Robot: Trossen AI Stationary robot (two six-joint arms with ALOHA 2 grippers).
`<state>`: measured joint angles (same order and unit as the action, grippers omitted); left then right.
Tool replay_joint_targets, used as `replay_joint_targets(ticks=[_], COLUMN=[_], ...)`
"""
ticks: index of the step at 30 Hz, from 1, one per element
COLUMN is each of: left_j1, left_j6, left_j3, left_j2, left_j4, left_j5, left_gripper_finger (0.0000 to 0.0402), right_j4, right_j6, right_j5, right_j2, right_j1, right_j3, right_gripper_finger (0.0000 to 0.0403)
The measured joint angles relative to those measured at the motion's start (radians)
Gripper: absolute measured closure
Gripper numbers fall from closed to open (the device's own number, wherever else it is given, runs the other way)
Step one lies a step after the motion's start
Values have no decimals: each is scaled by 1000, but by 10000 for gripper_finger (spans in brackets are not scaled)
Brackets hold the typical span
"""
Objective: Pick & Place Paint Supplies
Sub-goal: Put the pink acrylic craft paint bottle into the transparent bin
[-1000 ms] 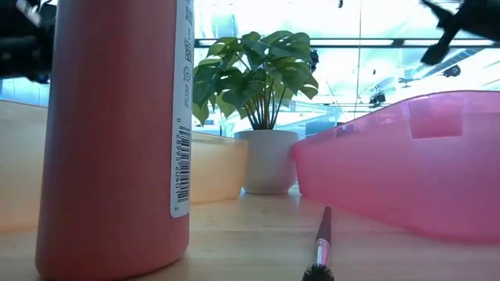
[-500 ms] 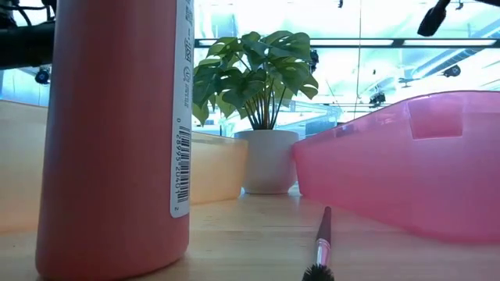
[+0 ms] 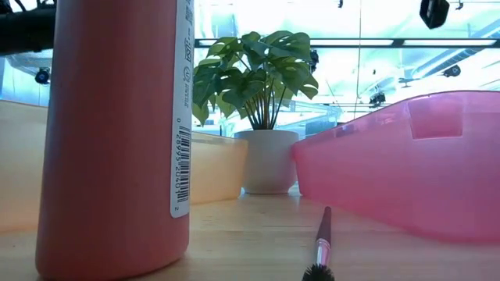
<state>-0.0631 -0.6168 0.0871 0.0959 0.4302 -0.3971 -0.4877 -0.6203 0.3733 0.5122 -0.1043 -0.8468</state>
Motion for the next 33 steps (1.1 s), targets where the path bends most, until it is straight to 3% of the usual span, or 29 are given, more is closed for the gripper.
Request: replay_joint_targets(ticks=[6, 10, 16, 20, 24, 33], left_j1=[0, -3, -5, -13, -47, -190], left_j6=[16, 42, 153, 192, 191, 147], left_j3=[55, 125, 335, 538, 743, 1185], left_j2=[13, 104, 364, 552, 748, 1082], left_j4=[0, -8, -70, -294, -527, -1098], left_j5=[-12, 1, 64, 206, 313, 372], left_gripper_finger=[349, 339, 262, 213, 198, 196], right_j4=[-154, -159, -159, -158, -158, -157], right_j6=[-44, -58, -71, -76, -88, -98], right_j5=[-24, -89, -105, -105, -88, -83], right_j2=[76, 99, 104, 99, 96, 90], right_j1=[0, 0, 0, 0, 0, 0], right_j3=[-67, -81, -83, -83, -82, -100], right_gripper_finger=[394, 394, 394, 394, 394, 394])
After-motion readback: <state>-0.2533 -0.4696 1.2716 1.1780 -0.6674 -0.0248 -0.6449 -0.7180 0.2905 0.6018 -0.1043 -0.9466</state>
